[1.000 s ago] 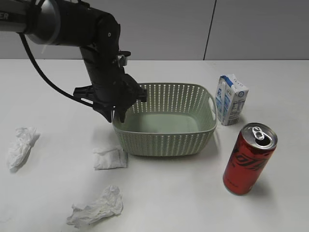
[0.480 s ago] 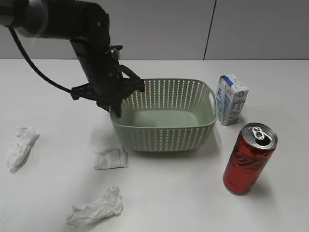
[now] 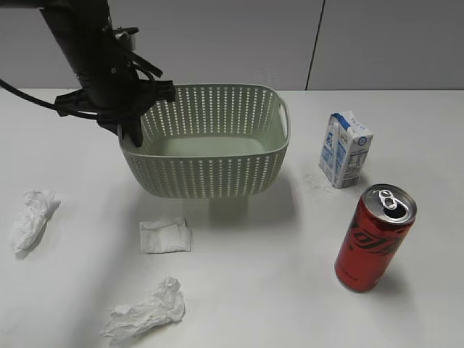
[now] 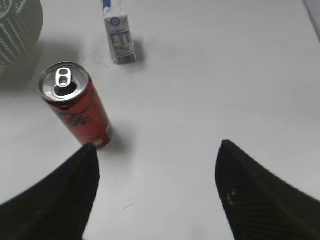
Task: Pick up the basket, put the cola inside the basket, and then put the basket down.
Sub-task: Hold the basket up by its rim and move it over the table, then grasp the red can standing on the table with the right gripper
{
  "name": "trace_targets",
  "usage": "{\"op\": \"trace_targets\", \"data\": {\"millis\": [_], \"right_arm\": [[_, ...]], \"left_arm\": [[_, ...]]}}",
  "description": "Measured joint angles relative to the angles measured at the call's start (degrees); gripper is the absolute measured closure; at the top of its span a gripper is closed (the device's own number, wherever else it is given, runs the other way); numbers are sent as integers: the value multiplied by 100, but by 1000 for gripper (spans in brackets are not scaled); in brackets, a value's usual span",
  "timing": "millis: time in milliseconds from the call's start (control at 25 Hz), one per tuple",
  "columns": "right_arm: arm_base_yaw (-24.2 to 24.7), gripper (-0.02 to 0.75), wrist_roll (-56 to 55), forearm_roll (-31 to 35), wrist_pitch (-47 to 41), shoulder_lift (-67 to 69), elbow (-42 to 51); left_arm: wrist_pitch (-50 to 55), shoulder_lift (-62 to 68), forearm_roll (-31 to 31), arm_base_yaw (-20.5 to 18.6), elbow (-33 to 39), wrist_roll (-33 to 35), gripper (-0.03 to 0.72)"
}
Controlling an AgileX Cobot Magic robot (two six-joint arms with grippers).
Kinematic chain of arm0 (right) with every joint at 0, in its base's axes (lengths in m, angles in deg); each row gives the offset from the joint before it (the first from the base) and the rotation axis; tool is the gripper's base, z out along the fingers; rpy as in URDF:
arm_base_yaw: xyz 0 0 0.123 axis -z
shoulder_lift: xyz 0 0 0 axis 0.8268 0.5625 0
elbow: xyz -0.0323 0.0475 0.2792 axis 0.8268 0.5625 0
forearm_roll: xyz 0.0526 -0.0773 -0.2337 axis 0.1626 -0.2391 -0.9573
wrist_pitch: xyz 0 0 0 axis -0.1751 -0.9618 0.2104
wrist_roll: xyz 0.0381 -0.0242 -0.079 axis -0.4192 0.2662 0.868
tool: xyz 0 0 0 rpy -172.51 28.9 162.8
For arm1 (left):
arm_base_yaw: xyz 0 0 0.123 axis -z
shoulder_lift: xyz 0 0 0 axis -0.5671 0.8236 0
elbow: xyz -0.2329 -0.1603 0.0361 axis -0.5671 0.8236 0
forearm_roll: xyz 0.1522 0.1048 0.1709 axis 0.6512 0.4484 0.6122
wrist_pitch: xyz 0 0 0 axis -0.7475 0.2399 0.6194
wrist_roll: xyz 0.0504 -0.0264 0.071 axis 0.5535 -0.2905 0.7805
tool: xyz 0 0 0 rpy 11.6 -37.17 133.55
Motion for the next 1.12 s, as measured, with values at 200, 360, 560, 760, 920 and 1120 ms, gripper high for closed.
{"op": "trace_targets", "data": {"millis": [200, 360, 560, 760, 920, 1120], "right_arm": [[0, 155, 128, 664, -609, 1797, -1039], [0, 128, 231, 1161, -777, 2854, -1638], [-337, 123, 120, 1246, -735, 3834, -2075], [-1772, 123, -967, 371, -306, 4804, -2123], [-2640, 123, -2084, -358, 263, 5478, -2123], [-2754, 123, -2688, -719, 456, 6091, -2123]], "left_arm": [[-31, -51, -53, 88, 205, 34, 690], [-447, -375, -112, 122, 999, 74, 690], [-724, -789, -74, 128, 1615, 259, 690], [-740, -826, -83, 208, 1716, 280, 690], [-814, -826, -152, 403, 1731, 291, 690], [-1049, -826, -397, 464, 1731, 298, 690]]}}
